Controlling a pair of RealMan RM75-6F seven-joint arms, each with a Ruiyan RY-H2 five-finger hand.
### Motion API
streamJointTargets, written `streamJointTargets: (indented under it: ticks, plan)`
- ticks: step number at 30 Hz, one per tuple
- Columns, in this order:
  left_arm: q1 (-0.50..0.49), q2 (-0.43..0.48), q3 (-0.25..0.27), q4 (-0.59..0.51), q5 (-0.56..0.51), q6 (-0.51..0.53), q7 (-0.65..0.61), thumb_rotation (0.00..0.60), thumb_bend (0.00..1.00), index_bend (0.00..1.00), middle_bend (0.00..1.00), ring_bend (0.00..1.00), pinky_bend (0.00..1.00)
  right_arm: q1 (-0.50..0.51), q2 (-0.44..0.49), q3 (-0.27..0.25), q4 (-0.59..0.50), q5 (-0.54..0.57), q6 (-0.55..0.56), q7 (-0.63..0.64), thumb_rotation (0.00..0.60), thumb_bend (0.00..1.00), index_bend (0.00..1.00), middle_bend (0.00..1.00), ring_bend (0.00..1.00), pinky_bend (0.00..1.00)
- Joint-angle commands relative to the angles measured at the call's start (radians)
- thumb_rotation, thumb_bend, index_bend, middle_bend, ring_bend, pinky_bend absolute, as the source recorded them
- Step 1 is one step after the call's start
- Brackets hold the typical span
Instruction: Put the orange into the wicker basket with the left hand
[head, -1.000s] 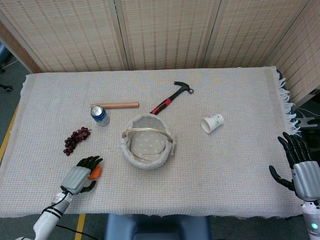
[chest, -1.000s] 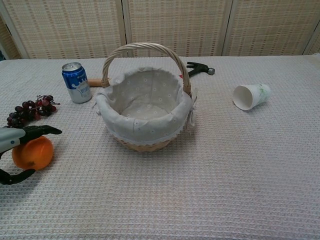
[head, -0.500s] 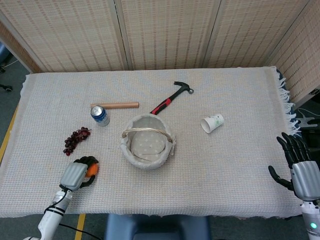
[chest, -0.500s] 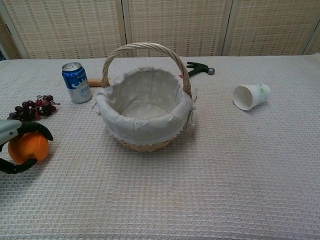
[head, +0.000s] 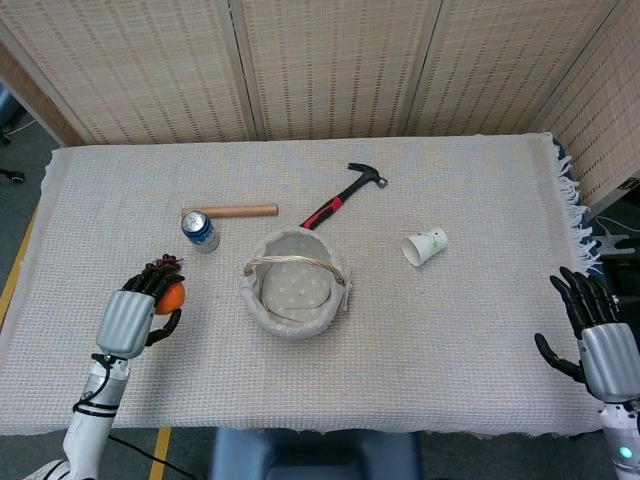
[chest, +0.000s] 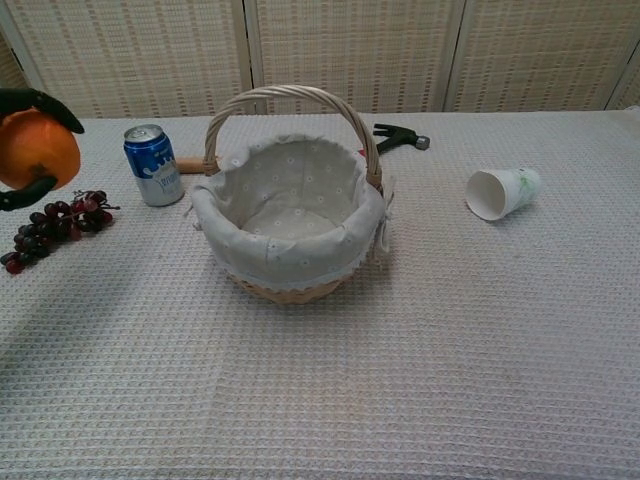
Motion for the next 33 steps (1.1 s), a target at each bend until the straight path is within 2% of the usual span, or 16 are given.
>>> streamJointTargets:
  ticks: [1,5,7,10,19,26,33]
  plan:
    - [-0.019,0.005,-0.015,-0.034,0.001,-0.011,0.013,0.600,0.49,0.46,0.47,0.64,0.70,0.000,0.000,0.000,0.000,0.000,0.001,0.000,0.600,0.22,0.01,0.00,0.00,0.04]
    - [-0.053,-0.022,-0.019,-0.068,0.003,-0.046,0.043,0.600,0.49,0.46,0.47,0.64,0.70,0.001,0.000,0.003,0.001,0.003,0.000,0.003,0.600,0.22,0.01,0.00,0.00,0.04]
    - [-0.103,-0.099,-0.040,-0.044,-0.043,-0.107,0.079,0.600,0.49,0.46,0.47,0.64,0.70,0.003,0.005,0.000,-0.002,0.004,-0.008,0.009,0.600,0.22,0.01,0.00,0.00,0.04]
    - [-0.136,-0.162,-0.052,-0.013,-0.097,-0.149,0.097,0.600,0.49,0.46,0.47,0.64,0.70,0.004,0.009,-0.001,-0.003,0.003,-0.010,0.013,0.600,0.22,0.01,0.00,0.00,0.04]
    - [-0.222,-0.298,-0.090,0.086,-0.200,-0.223,0.141,0.600,0.49,0.46,0.47,0.64,0.70,0.009,0.016,-0.004,-0.007,0.009,-0.027,0.017,0.600,0.22,0.01,0.00,0.00,0.04]
    - [-0.267,-0.339,-0.123,0.126,-0.248,-0.232,0.170,0.600,0.49,0.46,0.47,0.64,0.70,0.013,0.020,-0.003,-0.010,0.016,-0.037,0.018,0.600,0.22,0.01,0.00,0.00,0.04]
    - [-0.281,-0.309,-0.136,0.109,-0.243,-0.190,0.231,0.600,0.49,0.46,0.47,0.64,0.70,0.017,0.025,-0.013,-0.015,0.014,-0.056,0.014,0.600,0.22,0.01,0.00,0.00,0.04]
